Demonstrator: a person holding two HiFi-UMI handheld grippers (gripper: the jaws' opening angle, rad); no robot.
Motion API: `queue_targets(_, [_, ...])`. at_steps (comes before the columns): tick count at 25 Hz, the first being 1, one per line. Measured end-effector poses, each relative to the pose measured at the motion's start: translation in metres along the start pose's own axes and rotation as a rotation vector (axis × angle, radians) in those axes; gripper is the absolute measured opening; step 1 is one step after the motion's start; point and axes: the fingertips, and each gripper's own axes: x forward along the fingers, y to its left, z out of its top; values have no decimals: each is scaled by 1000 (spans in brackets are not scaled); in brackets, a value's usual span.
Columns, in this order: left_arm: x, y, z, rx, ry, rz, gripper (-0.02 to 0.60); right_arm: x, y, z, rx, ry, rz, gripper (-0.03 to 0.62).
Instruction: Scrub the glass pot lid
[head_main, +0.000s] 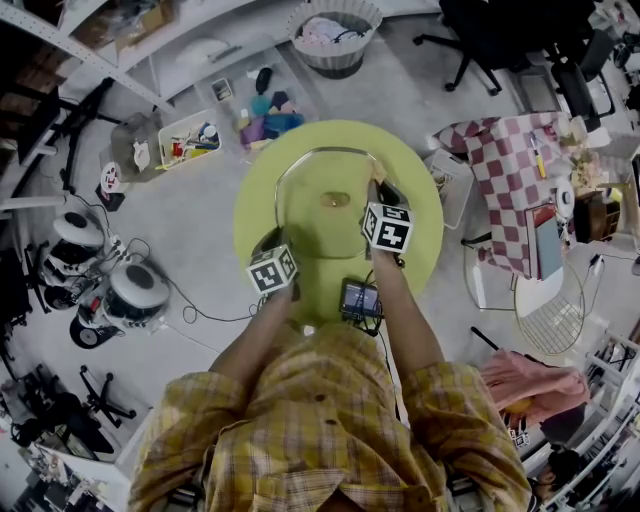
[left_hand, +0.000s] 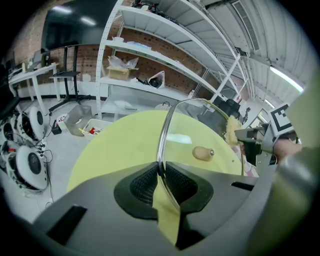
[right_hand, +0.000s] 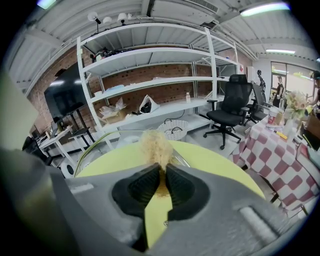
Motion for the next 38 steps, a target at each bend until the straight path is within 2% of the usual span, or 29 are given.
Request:
queue_targets(19, [0,-1,-4,-4,-4,-11,54,17,43,-15,-24,44,31,37])
queue_targets(38, [4,-2,-7,7,6,-31,54,25,120,-41,-101,89,171,37])
